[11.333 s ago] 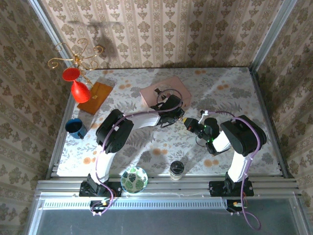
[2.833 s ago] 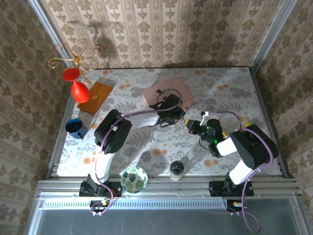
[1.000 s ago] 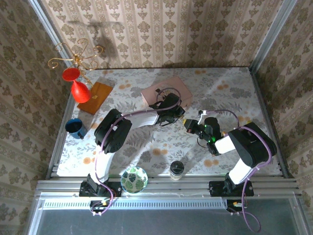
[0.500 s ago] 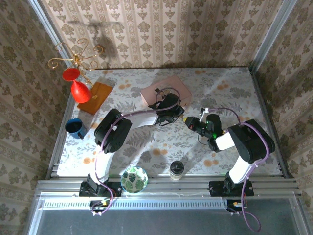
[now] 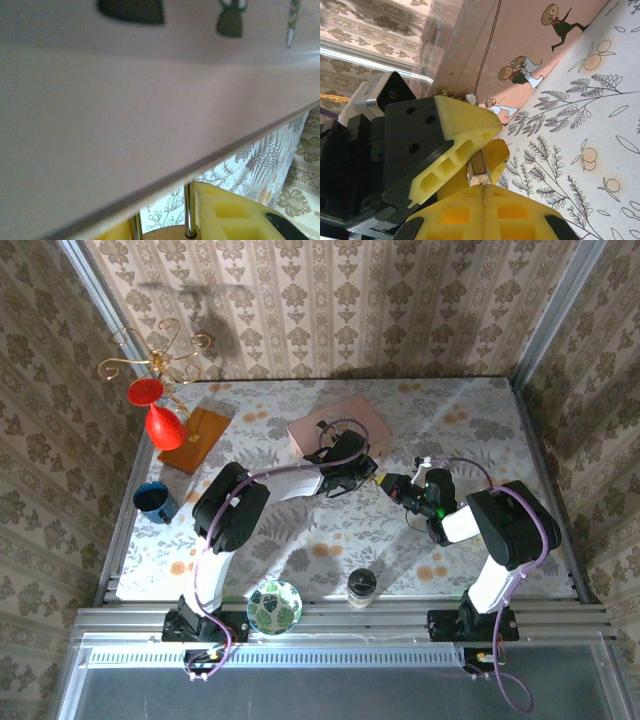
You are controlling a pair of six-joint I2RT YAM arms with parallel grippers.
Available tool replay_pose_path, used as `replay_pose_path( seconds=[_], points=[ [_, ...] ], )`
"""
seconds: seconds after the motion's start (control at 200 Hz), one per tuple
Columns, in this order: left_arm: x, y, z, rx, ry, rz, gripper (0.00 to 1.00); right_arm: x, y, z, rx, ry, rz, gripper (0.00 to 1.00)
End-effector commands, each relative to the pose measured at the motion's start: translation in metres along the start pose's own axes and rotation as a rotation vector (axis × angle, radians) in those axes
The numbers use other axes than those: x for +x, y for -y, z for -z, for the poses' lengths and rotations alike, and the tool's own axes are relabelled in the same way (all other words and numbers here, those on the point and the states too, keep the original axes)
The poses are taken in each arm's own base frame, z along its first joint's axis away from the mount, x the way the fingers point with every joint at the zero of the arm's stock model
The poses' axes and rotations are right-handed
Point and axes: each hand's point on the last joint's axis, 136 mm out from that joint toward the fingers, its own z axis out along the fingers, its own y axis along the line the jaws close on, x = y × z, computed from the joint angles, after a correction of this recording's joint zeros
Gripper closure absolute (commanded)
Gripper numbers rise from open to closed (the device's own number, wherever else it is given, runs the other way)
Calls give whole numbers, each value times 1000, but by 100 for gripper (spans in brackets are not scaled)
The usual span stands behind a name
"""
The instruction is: Unlock the padlock with the key
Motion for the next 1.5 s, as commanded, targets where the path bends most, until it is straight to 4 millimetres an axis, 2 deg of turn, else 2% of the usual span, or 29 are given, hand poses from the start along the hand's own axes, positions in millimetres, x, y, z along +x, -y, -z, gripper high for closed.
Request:
replay_pose_path(
  seconds=[0.0, 0.431, 0.686, 0.876, 1.102, 1.207, 1.292, 1.392, 1.442, 1.497],
  points=[
    [21, 25, 8, 79, -77, 1, 100, -14, -8, -5, -23, 51, 20, 100],
    [28, 34, 7, 84, -94, -21, 100, -2, -19, -13, 9, 65, 87, 100],
    [36, 34, 6, 88, -116, -30, 100, -8, -24, -22, -14, 87, 81, 100],
    [38, 37, 8, 100, -124, -34, 100, -6, -28, -32, -65, 67, 63, 100],
    [45, 37, 5, 104, -145, -33, 100, -4, -21, -37, -57, 67, 54, 100],
    [40, 34, 5, 103, -133, -20, 100, -2, -18, -33, -24, 57, 73, 100],
    [33, 29, 5, 96, -112, -8, 100, 0, -14, -26, 16, 50, 97, 86],
    [21, 23, 5, 90, -75, 18, 100, 3, -9, -17, 76, 34, 127, 75],
    [14, 21, 5, 91, -58, 29, 100, 5, -5, -12, 109, 24, 140, 65],
    [8, 20, 5, 91, -42, 32, 100, 5, -3, -7, 136, 17, 152, 60]
  ],
)
